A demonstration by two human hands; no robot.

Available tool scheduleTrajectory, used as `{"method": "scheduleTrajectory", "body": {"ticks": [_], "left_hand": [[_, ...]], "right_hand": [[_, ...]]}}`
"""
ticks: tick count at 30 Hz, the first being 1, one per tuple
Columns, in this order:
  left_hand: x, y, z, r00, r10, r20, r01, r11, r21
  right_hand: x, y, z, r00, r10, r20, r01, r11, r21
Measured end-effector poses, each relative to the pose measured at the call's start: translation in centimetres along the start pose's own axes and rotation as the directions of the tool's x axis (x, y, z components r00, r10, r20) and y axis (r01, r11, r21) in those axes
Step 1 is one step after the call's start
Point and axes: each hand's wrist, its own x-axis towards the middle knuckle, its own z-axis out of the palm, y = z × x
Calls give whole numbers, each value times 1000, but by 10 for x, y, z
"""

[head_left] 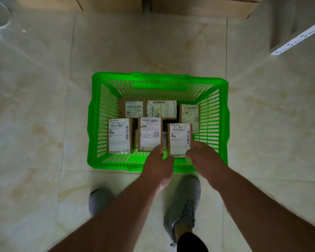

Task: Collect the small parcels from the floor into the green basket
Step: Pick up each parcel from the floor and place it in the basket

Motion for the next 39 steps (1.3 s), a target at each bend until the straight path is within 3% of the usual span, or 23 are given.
{"method": "scheduleTrajectory", "body": {"ticks": [4,9,15,32,39], "left_hand": [[-22,-13,-55,999,-29,-42,29,1000,-2],[-47,-22,-121,996,-50,-78,50,999,-4],[-67,-21,-162,994,-49,-101,55,997,55],[-24,-1,-150,954,-222,-200,246,963,107],[23,-10,-142,960,-193,-201,211,975,71]], "right_hand": [[-22,-16,35,997,76,-7,-76,997,-5],[-67,-51,72,997,70,20,-70,998,-4],[-100,-84,91,994,108,24,-109,994,20],[-49,-111,88,976,43,212,-49,998,25],[-17,-113,99,970,80,229,-81,997,-6]]}}
